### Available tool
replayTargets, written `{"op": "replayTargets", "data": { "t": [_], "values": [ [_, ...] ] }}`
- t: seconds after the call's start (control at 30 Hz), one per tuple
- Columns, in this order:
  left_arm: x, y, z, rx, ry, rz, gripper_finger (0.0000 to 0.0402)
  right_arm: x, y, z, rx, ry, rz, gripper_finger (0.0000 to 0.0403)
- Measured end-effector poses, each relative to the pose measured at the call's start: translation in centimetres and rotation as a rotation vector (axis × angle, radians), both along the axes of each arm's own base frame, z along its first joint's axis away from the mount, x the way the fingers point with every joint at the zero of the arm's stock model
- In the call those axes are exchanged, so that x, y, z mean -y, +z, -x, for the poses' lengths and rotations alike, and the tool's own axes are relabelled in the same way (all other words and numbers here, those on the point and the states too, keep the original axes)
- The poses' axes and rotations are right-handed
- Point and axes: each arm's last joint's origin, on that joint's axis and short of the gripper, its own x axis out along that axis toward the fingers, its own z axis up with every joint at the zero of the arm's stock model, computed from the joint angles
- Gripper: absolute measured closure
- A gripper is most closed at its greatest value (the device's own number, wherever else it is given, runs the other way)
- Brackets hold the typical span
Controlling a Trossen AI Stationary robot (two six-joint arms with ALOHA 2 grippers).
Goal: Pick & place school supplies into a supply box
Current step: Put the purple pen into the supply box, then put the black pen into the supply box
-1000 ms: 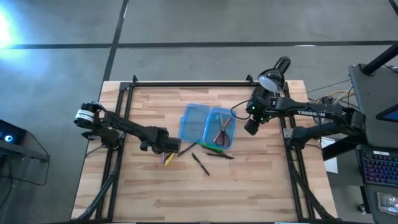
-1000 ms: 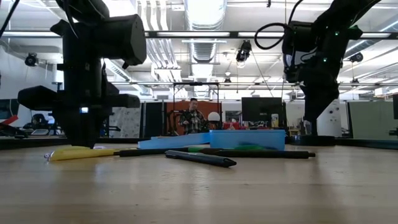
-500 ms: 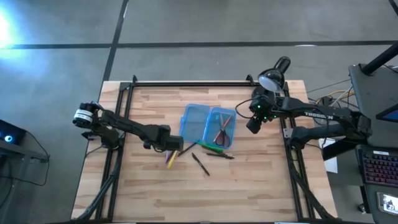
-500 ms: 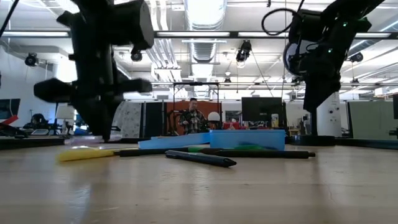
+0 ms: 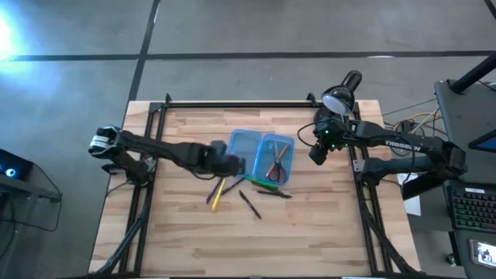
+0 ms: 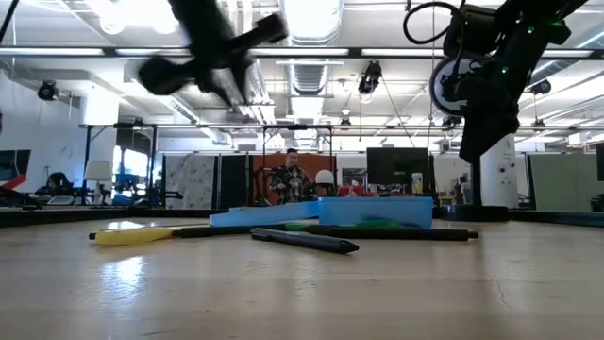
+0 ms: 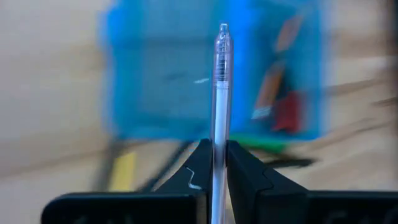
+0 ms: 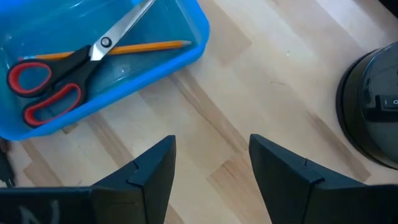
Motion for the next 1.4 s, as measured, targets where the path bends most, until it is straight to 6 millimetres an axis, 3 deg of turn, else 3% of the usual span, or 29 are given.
{"op": "replayTargets", "data": {
  "t": [0.17, 0.43, 0.6, 0.7, 0.9, 1.17, 1.4],
  "values": [
    [-2.5, -0.2, -4.1, 0.115, -0.050, -0.057, 0.0392, 0.0, 0.2, 0.1, 0.009, 0.006, 0.007, 0.0209],
    [-6.9, -3.6, -11.3, 0.109, -0.235, -0.064, 0.0392, -0.2, 0.2, 0.5, -0.010, 0.005, -0.006, 0.0209],
    [-8.9, -6.4, -14.2, 0.035, -0.309, -0.021, 0.0392, -0.4, 0.2, 0.9, -0.039, 0.002, -0.019, 0.0209],
    [-9.2, -7.7, -14.7, -0.046, -0.321, 0.002, 0.0393, -0.5, 0.3, 1.1, -0.038, 0.002, -0.019, 0.0209],
    [-9.2, -8.2, -14.5, -0.104, -0.295, 0.011, 0.0374, -0.9, 0.8, 1.7, -0.022, 0.038, -0.011, 0.0209],
    [-9.5, -6.8, -13.9, -0.097, -0.238, 0.002, 0.0318, -1.8, 1.1, 1.4, 0.063, 0.249, -0.112, 0.0209],
    [-7.4, -3.5, -13.1, -0.088, -0.289, -0.137, 0.0304, -4.1, 1.0, 0.7, 0.060, 0.413, -0.132, 0.0209]
  ]
}}
